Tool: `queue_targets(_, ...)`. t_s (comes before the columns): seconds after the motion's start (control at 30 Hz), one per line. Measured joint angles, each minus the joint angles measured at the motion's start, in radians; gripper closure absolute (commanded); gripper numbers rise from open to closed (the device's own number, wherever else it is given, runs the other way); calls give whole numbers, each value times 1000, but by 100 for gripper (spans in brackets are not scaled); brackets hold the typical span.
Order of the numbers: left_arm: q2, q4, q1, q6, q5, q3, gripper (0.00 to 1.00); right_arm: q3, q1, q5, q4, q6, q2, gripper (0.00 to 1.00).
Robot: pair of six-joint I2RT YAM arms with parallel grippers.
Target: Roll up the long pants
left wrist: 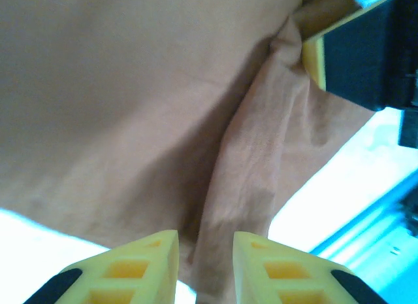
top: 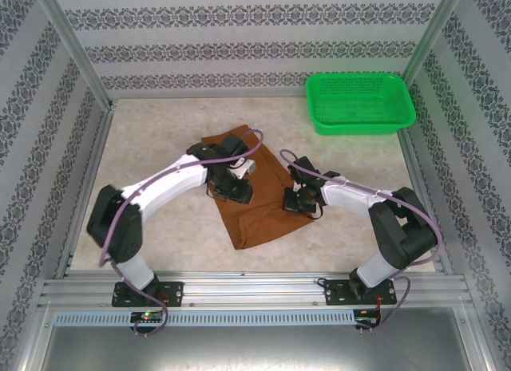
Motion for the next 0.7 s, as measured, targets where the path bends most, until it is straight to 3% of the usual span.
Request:
queue_targets(0.07, -69, 3, -80, 21, -154, -26, 75, 0, 0, -2, 3, 7, 4, 100)
queue_targets(0.13, -93, 4, -219, 55, -322, -58, 74, 0, 0, -4, 5, 12, 6, 100)
queue_targets(0.23, -34, 11, -435, 99, -546, -94, 68, 0, -1, -9, 8, 15, 10, 100)
queue_targets(0.33, 63, 29, -589, 142, -729, -120, 60, -1, -2, -14, 12, 19, 13, 100)
queue_targets(0.43, 115, 45, -653, 182, -801, -128, 49, -7, -3, -19, 21, 20, 13, 100)
queue_targets(0.7, 137, 140, -653, 249, -797, -176, 46, -29, -3, -24, 50, 21, 0, 100)
